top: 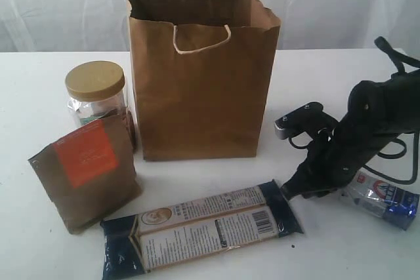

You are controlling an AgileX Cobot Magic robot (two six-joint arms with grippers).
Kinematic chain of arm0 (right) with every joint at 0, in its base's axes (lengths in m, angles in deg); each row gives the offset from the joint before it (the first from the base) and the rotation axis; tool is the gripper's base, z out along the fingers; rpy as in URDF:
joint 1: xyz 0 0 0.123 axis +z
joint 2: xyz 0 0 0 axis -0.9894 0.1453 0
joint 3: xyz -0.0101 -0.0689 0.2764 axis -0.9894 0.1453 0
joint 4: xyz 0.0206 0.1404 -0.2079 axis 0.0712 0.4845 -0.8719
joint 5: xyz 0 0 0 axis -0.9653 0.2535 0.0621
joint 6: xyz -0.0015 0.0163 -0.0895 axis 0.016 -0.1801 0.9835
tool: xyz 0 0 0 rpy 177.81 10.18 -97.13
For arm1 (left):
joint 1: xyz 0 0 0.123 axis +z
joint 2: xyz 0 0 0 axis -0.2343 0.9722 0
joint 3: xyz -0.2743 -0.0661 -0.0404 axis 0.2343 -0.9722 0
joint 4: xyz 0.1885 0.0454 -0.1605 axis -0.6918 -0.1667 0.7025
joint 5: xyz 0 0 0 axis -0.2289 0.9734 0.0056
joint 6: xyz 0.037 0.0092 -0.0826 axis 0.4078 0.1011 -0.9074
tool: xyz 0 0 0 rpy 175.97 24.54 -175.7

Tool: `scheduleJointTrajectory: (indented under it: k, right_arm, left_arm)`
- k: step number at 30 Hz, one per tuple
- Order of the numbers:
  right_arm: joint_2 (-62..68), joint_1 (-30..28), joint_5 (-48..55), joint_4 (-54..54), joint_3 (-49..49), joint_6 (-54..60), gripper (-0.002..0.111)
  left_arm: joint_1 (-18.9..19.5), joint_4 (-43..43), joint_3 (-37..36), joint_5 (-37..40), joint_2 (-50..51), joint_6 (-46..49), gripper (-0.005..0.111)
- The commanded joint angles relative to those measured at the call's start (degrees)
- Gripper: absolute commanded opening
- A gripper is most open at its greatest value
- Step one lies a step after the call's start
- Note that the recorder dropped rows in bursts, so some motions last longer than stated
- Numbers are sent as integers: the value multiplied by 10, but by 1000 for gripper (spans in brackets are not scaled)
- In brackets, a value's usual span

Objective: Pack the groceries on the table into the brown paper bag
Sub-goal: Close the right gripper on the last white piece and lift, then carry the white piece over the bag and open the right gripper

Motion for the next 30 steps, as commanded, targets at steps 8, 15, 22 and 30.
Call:
scheduleJointTrajectory:
  k: [8, 15, 22, 30]
  right_arm:
    - [-85, -5, -9, -8, 1, -5, 0]
    - [-261, -4, -70, -8, 1, -29, 0]
    - [-400, -4, -193, -3, 1, -30, 0]
    - [-402, 39, -322, -5, -9, -59, 0]
  left_arm:
    - [-1, 2, -2, -2, -3, -1, 0]
    - [-1, 2, -2, -2, -3, -1, 0]
    - [-1, 2, -2, -2, -3, -1, 0]
    - [-1, 2, -2, -2, -3, -1, 0]
